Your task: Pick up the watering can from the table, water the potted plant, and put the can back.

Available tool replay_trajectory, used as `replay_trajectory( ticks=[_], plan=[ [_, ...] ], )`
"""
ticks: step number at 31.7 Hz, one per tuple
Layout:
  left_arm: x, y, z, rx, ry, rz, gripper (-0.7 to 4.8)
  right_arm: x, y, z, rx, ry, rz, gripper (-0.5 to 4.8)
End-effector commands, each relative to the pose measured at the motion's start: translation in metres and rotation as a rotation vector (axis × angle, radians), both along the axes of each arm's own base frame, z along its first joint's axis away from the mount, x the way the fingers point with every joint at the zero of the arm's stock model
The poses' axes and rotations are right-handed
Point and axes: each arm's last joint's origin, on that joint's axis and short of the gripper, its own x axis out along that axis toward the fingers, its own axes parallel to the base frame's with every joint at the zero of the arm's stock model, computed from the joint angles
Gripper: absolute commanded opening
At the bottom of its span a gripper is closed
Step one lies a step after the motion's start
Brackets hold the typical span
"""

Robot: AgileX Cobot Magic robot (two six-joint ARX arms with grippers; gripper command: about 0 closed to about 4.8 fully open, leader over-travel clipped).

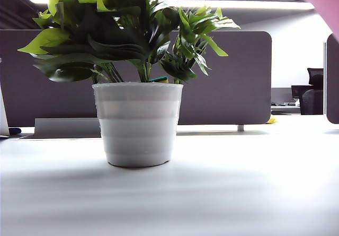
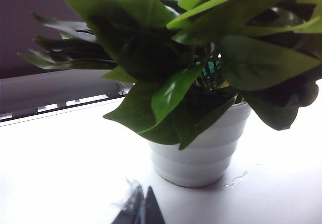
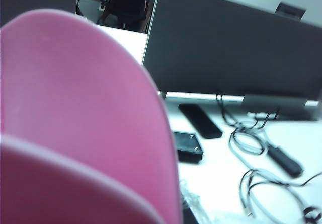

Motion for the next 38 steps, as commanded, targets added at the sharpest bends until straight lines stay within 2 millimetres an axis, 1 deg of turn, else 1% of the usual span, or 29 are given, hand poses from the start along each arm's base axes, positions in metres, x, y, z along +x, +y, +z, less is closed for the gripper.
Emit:
replay_trajectory(
  ticks=[1, 9, 12, 16, 21, 31, 38],
  plan=[
    [0.000, 0.000, 0.001, -0.006, -0.008, 0.000, -0.05, -0.009, 0.002, 0.026, -0.051, -0.117, 0.003, -0.06],
    [0.000, 0.000, 0.001, -0.006, -0.008, 0.002, -0.05, -0.020, 0.005, 0.054, -0.207, -0.108, -0.009, -0.06],
    [0.000, 0.000, 0.001, -0.006, -0.008, 0.002, -0.05, -0.022, 0.005, 0.066, -0.233, -0.114, -0.012, -0.06],
    [0.000, 0.000, 0.001, -0.006, -0.009, 0.002, -0.05, -0.022, 0.005, 0.079, -0.271, -0.118, -0.016, -0.06],
    [0.000, 0.000, 0.001, -0.006, -0.008, 0.002, -0.05, -0.018, 0.004, 0.092, -0.318, -0.110, -0.007, -0.06],
    [0.000, 0.000, 0.001, -0.006, -0.008, 0.002, -0.05, -0.005, 0.003, 0.108, -0.367, -0.104, 0.030, -0.06],
    [0.000, 0.000, 0.001, -0.006, -0.008, 0.002, -0.05, 0.003, 0.002, 0.113, -0.391, -0.102, 0.056, -0.06]
  ],
)
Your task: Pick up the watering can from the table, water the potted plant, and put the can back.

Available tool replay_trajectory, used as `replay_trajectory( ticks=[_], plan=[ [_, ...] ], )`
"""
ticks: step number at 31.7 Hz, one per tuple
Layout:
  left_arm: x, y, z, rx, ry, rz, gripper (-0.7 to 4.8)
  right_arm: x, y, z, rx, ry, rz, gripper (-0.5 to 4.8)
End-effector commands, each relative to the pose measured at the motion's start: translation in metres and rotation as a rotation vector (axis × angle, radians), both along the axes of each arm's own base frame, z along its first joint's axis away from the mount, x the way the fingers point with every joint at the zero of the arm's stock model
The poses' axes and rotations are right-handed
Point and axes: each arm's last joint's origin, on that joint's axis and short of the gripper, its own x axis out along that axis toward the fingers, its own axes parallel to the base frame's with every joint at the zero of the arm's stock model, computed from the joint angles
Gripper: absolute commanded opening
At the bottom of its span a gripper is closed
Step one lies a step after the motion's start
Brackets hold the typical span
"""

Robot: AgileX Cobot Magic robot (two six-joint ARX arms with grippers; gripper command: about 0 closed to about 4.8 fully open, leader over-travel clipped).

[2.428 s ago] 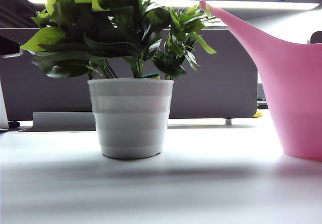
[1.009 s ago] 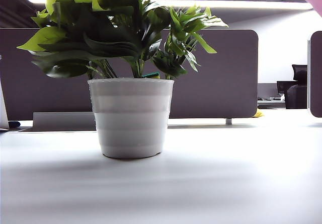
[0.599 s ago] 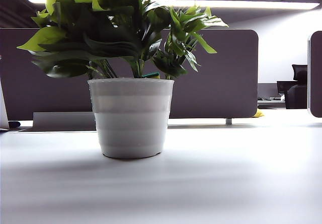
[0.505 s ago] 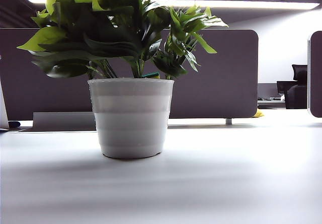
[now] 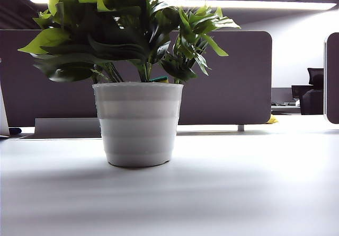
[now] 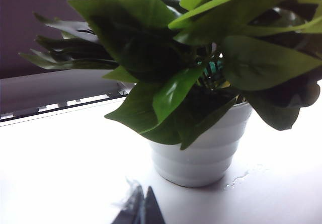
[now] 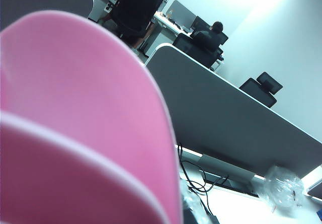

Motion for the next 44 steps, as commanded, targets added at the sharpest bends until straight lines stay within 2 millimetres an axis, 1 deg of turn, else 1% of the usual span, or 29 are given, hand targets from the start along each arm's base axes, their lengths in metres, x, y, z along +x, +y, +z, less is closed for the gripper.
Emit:
replay_trajectory(
  ticks=[1, 7, 12, 22, 30, 34, 44],
  plan=[
    [0.000, 0.000, 0.001, -0.006, -0.008, 0.000, -0.05, -0.003, 0.002, 0.020, -0.037, -0.146, 0.028, -0.06],
    [0.000, 0.000, 0.001, -0.006, -0.008, 0.000, -0.05, 0.007, 0.006, 0.021, -0.093, -0.134, 0.071, -0.06],
    [0.000, 0.000, 0.001, -0.006, -0.008, 0.000, -0.05, 0.017, 0.011, 0.023, -0.106, -0.153, 0.065, -0.06],
    [0.000, 0.000, 0.001, -0.006, -0.008, 0.000, -0.05, 0.038, 0.028, 0.023, -0.158, -0.147, 0.065, -0.06],
    [0.000, 0.000, 0.001, -0.006, -0.008, 0.000, -0.05, 0.043, 0.032, 0.026, -0.183, -0.169, 0.062, -0.06],
    [0.000, 0.000, 0.001, -0.006, -0.008, 0.000, -0.05, 0.043, 0.032, 0.027, -0.223, -0.173, 0.055, -0.06],
    [0.000, 0.000, 0.001, -0.006, -0.008, 0.000, -0.05, 0.042, 0.032, 0.029, -0.242, -0.186, 0.049, -0.06]
  ],
)
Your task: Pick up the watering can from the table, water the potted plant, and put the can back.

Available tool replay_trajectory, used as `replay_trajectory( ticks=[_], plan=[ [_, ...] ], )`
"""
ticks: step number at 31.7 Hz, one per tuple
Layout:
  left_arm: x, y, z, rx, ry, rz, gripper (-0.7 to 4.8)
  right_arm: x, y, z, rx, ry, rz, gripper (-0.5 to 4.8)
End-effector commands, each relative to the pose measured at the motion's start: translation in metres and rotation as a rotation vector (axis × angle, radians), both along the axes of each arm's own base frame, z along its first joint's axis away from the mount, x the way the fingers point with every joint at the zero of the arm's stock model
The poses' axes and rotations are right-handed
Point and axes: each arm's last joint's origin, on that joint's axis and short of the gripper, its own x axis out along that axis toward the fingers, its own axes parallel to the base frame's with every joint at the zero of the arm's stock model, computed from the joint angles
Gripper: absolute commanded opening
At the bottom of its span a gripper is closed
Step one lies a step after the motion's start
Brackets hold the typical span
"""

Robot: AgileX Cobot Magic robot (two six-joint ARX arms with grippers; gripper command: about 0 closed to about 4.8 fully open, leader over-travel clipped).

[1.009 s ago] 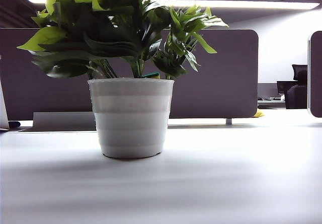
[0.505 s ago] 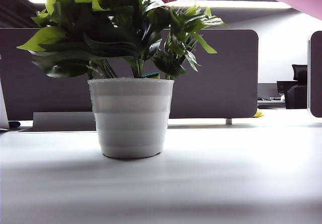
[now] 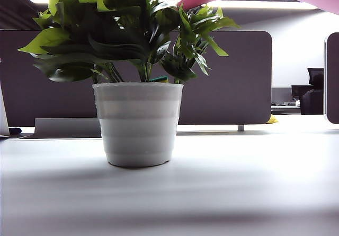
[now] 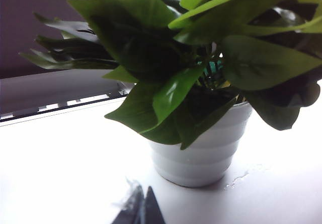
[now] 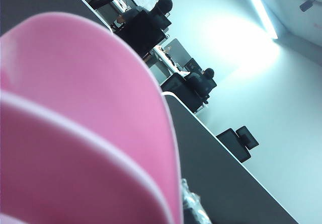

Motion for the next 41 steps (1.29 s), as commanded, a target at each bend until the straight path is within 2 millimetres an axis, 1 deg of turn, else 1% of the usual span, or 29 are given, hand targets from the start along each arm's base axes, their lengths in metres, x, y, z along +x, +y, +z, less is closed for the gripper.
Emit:
replay_trajectory(
  ticks=[1, 16, 20, 24, 31, 37, 41],
  plan=[
    [0.000, 0.000, 0.001, -0.006, -0.008, 0.000, -0.05, -0.009, -0.001, 0.020, 0.015, -0.155, -0.003, -0.06],
    [0.000, 0.000, 0.001, -0.006, -0.009, 0.000, -0.05, -0.013, -0.002, 0.033, -0.007, -0.184, -0.001, -0.06],
    [0.000, 0.000, 0.001, -0.006, -0.008, 0.000, -0.05, -0.013, -0.001, 0.031, -0.005, -0.161, 0.003, -0.06],
    [0.000, 0.000, 0.001, -0.006, -0.008, 0.000, -0.05, -0.012, -0.001, 0.027, 0.046, -0.123, 0.015, -0.06],
    [0.000, 0.000, 0.001, -0.006, -0.008, 0.000, -0.05, -0.012, -0.002, 0.026, 0.081, -0.121, 0.014, -0.06],
    [0.000, 0.000, 0.001, -0.006, -0.008, -0.001, -0.05, -0.015, -0.003, 0.021, 0.175, -0.086, 0.006, -0.06],
    [0.000, 0.000, 0.001, -0.006, -0.008, -0.001, -0.05, -0.013, -0.003, 0.015, 0.226, -0.065, -0.008, -0.06]
  ],
)
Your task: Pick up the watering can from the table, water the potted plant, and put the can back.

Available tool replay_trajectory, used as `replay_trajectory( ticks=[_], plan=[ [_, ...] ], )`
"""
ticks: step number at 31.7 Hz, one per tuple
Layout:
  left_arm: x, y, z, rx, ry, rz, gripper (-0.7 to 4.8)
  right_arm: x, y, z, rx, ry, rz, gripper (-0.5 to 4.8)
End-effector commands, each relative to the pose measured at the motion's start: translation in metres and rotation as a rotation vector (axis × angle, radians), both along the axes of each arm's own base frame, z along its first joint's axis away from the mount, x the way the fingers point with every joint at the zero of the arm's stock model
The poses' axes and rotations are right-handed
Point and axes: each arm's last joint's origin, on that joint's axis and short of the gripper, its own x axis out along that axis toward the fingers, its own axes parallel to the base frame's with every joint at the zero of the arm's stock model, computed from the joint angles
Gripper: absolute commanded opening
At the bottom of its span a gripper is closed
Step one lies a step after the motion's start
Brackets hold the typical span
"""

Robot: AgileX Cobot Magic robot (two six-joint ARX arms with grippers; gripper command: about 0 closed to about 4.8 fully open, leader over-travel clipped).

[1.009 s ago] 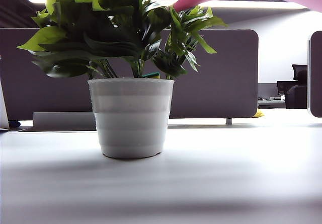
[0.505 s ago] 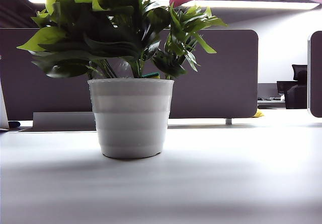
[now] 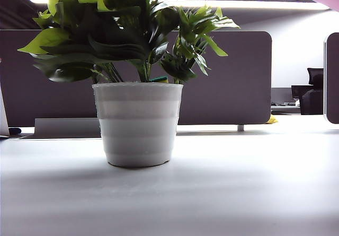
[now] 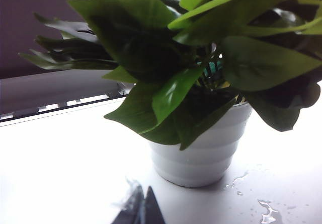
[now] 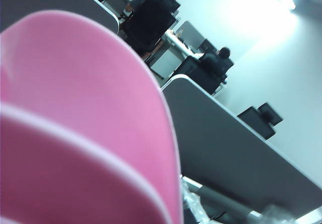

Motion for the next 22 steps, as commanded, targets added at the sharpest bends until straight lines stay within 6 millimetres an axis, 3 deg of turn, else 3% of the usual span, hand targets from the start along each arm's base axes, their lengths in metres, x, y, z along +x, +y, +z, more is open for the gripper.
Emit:
replay_trajectory(
  ticks=[1, 6, 22],
  plan=[
    [0.000, 0.000, 0.001, -0.006, -0.008, -0.001, -0.05, -0.004, -0.001, 0.010, 0.097, -0.112, -0.020, -0.06],
    [0.000, 0.000, 0.001, -0.006, -0.008, -0.001, -0.05, -0.008, -0.002, -0.001, 0.213, -0.117, -0.012, -0.06],
    [0.002, 0.004, 0.001, -0.006, -0.009, 0.042, -0.05, -0.035, -0.008, -0.075, 0.538, -0.255, -0.055, -0.06]
  ],
)
